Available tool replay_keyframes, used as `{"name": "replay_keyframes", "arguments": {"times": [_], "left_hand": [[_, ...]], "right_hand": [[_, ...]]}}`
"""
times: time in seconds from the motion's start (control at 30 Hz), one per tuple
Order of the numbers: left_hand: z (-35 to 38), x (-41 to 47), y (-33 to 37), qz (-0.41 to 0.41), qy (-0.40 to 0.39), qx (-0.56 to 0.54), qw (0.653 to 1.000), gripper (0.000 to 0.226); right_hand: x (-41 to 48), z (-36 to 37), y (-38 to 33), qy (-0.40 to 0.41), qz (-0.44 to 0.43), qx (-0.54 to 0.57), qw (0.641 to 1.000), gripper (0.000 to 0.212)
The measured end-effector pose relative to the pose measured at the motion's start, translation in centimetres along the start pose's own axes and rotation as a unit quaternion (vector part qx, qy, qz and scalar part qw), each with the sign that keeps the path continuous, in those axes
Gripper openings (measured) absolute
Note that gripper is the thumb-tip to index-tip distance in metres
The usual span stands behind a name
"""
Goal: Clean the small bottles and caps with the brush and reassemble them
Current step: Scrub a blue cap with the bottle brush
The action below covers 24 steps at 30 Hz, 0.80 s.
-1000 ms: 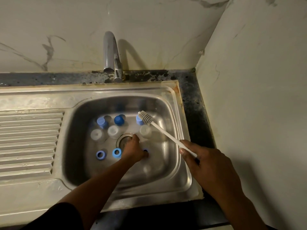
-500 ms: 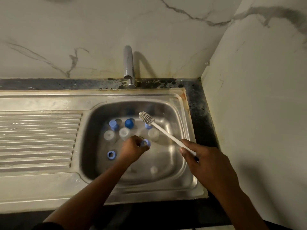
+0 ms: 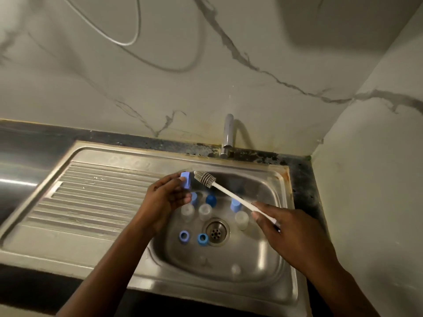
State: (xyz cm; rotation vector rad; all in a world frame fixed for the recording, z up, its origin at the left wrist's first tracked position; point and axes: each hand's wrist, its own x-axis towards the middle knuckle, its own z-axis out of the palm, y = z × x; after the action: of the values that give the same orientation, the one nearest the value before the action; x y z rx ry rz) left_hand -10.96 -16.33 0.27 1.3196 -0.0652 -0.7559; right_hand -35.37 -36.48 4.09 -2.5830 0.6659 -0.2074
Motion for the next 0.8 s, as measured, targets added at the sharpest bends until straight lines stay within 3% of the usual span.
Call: {"name": "replay_keyframes", "arguments": {"times": [0.2, 0.4, 0.53, 0.67, 0.8], "left_hand": [[-0.5, -0.6, 2.1, -0.006, -0.029, -0.004, 1.000, 0.040], [-1.5, -1.1, 3.8, -0.018, -0.043, -0.014, 0.999, 0.052], [-2.3, -1.3, 5.3, 0.039, -0.045, 0.052, 0.997, 0.049], [-3.0, -1.3, 6.3, 0.095, -0.032, 0.124, 0.987, 0.050], [-3.1, -1.5, 6.5, 0.084, -0.012, 0.099, 0.992, 0.044]], "right_hand": [[2.5, -2.4, -2.5, -0.026, -0.064, -0.046, 0.997, 0.049], [5.5, -3.3, -2.9, 0.006, -0.121, -0.109, 0.987, 0.042], [5.5, -3.5, -4.8, -0.015, -0.145, -0.152, 0.978, 0.043], [4.8, -3.2, -5.9, -0.070, -0.136, -0.108, 0.982, 0.041], [3.9, -3.1, -6.8, -0.078, -0.144, -0.069, 0.984, 0.035]]}}
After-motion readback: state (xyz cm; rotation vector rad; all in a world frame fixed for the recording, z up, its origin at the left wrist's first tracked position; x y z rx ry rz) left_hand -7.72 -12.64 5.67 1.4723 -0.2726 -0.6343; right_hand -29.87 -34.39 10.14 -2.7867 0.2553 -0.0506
